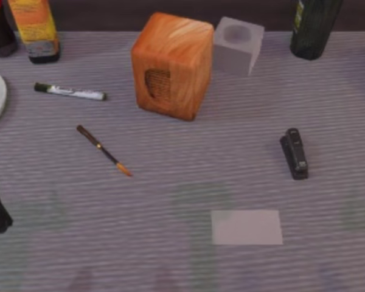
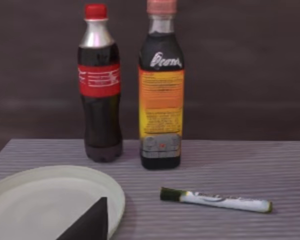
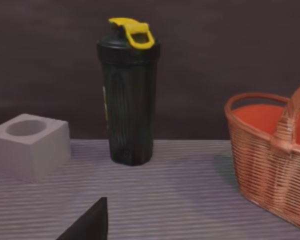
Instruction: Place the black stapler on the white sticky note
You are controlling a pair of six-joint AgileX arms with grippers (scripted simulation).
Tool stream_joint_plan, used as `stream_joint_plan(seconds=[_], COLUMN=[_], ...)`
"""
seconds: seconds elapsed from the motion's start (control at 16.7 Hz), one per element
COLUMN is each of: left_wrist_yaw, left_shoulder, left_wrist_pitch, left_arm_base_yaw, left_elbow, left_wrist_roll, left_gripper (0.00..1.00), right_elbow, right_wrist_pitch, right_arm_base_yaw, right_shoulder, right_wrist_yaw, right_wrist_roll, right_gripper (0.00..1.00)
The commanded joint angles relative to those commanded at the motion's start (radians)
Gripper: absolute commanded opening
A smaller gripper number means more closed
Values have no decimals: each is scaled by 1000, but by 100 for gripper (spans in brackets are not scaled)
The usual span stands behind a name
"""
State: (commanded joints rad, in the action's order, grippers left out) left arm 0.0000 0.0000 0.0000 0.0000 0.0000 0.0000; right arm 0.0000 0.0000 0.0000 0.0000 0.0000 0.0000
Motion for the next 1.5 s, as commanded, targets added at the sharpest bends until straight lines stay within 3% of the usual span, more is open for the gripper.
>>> stream_joint_plan(seconds=[0.3,0.54,1.5], left_wrist_yaw=[0,0,0], left_shoulder=[0,0,0], left_wrist_pitch=[0,0,0], left_arm_base_yaw=[0,0,0], left_elbow=[0,0,0], left_wrist_roll=[0,0,0], left_gripper=[100,100,100], right_elbow=[61,283,1616], right_wrist_pitch=[-42,-184,-1080], right_arm_base_yaw=[13,50,262], right_shoulder=[61,290,1897], right_wrist_yaw=[-2,-4,2], right_wrist_roll=[6,25,130], right_gripper=[100,100,100])
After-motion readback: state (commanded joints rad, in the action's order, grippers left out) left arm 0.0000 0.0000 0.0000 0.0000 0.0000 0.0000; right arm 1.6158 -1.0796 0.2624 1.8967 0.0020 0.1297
